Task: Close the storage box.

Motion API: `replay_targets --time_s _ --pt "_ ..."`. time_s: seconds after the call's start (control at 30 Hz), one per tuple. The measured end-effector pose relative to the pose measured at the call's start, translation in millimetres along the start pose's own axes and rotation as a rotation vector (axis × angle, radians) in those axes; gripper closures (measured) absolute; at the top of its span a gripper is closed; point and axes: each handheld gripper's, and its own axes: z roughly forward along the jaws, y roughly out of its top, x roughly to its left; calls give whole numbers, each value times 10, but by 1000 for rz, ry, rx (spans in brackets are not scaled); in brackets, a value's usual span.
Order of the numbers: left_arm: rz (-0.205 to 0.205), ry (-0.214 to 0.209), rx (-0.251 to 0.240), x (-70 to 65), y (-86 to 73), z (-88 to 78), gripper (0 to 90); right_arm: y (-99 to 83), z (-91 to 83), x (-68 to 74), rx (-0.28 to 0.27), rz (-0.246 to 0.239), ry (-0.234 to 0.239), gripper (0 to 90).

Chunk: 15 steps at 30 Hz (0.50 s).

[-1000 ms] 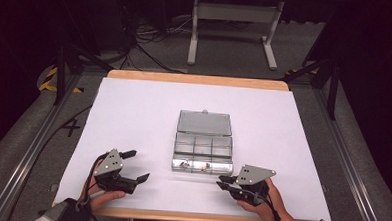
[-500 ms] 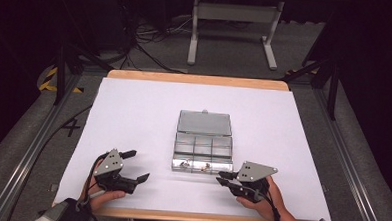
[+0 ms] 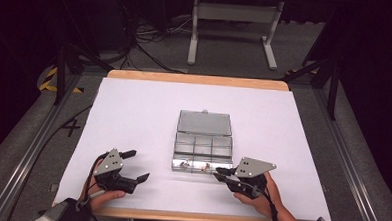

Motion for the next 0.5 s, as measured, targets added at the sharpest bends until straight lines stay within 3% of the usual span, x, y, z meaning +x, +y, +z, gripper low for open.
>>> replay_targets --time_s 0.5 --pt "1 0 1 0 0 0 109 144 128 -61 -27 14 -2 792"
